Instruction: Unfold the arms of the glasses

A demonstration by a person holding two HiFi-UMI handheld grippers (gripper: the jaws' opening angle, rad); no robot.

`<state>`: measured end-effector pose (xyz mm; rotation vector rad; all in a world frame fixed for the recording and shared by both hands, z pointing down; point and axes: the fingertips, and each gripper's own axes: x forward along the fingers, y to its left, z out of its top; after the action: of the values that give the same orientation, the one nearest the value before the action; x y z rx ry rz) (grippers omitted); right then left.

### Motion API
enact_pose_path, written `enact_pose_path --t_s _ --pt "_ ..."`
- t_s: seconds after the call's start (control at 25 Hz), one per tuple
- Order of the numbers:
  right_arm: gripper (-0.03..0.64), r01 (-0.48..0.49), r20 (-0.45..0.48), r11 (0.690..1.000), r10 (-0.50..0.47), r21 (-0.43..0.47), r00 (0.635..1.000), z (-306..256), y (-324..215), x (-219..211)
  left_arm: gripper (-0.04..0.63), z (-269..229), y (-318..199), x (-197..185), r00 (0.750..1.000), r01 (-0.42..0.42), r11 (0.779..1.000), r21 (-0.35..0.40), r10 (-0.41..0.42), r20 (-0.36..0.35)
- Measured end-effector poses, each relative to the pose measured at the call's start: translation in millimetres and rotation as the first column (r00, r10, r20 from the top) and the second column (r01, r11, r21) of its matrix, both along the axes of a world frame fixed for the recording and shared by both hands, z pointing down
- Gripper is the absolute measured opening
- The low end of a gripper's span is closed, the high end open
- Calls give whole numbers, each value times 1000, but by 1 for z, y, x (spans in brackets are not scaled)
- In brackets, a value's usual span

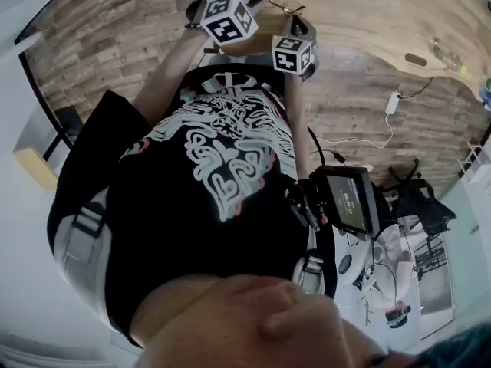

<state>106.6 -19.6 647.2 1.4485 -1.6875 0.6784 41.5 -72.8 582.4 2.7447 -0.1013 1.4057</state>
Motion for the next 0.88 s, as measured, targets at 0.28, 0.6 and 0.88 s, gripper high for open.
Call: enact_pose_path --t_s 0.28,0.6,0.88 --pt "0 -2 -4 1000 2 1 1000 -1 0 -2 94 54 42 26 914 -394 892 220 356 193" --pt "0 -6 8 1000 6 7 1000 -4 0 -6 43 68 44 43 872 -486 822 297 434 227" --pt "0 -20 23 1000 20 12 1000 -2 2 -7 -9 70 46 37 877 -478 822 310 426 223"
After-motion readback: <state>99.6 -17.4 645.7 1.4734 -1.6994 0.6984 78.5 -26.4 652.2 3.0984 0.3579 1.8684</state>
